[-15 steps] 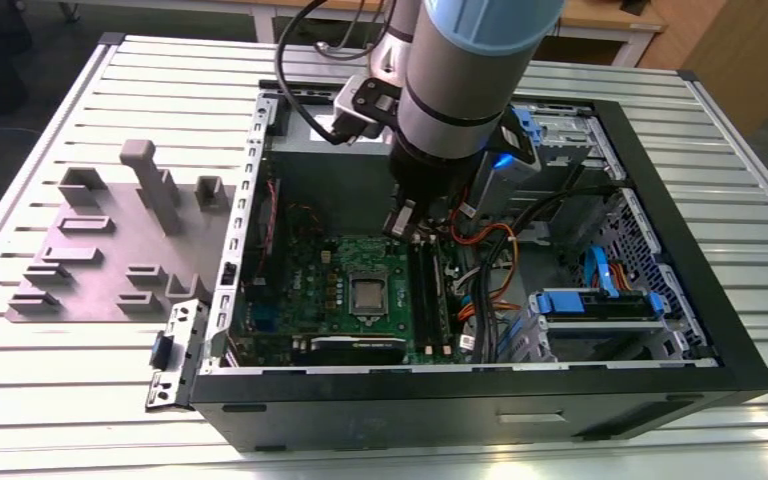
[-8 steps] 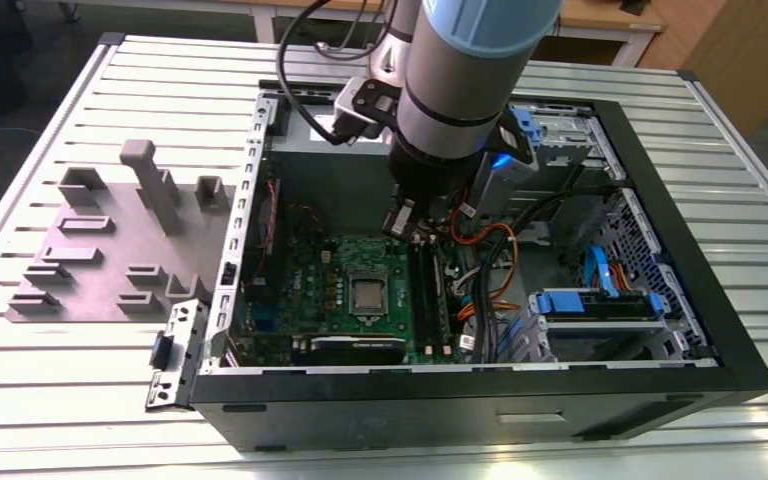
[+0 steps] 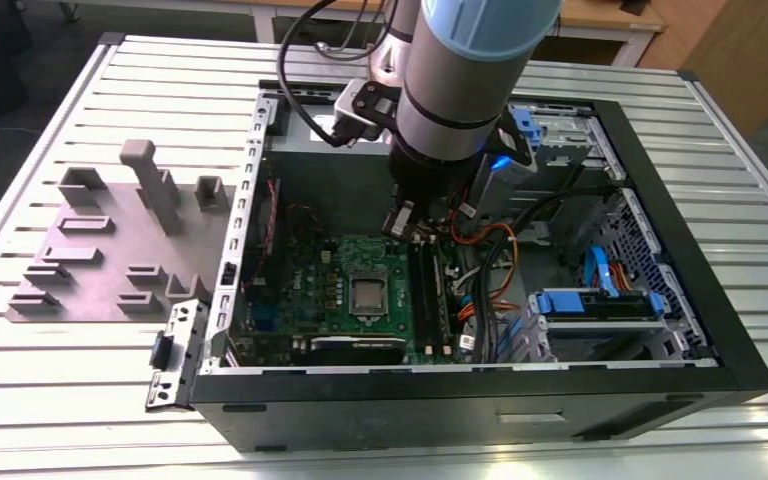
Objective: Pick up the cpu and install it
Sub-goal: 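Close the cpu cover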
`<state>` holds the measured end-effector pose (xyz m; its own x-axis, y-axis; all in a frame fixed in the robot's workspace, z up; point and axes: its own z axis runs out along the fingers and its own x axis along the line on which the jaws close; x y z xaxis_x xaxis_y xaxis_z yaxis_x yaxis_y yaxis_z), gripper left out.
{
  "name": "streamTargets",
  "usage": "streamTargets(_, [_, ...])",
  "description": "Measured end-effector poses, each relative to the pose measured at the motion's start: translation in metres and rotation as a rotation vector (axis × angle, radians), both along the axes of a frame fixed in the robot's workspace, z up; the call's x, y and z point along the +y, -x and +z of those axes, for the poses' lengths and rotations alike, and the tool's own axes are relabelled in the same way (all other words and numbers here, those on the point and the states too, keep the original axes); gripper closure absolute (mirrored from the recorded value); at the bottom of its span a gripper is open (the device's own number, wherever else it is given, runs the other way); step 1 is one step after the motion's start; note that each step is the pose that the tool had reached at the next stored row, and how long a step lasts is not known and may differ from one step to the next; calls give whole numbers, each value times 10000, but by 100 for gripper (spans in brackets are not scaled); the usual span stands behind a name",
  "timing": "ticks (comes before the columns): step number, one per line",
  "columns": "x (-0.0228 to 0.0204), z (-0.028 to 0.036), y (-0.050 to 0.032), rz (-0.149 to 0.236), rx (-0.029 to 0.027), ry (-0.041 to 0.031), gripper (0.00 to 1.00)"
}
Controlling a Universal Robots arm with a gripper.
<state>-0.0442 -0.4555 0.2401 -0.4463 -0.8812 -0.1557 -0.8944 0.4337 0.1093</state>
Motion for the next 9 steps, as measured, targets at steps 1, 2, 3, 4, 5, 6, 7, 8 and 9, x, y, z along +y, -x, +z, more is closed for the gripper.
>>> streamTargets(1, [0, -1, 0, 8, -1, -1, 89])
streamTargets(2, [-1, -2, 0, 17, -1, -3, 89])
streamTargets(3, [-2, -2, 1, 23, -2, -4, 89])
streamTargets(4, [-4, -2, 2, 28, -1, -4, 89])
streamTargets(5, [-7, -3, 3, 35, -2, -4, 89])
streamTargets(6, [-9, -2, 4, 42, -1, -4, 89])
streamTargets(7, [-9, -2, 4, 49, -1, -3, 89])
streamTargets(8, [-12, -2, 5, 56, -1, -2, 89])
streamTargets(9, [-16, -2, 5, 63, -1, -2, 89])
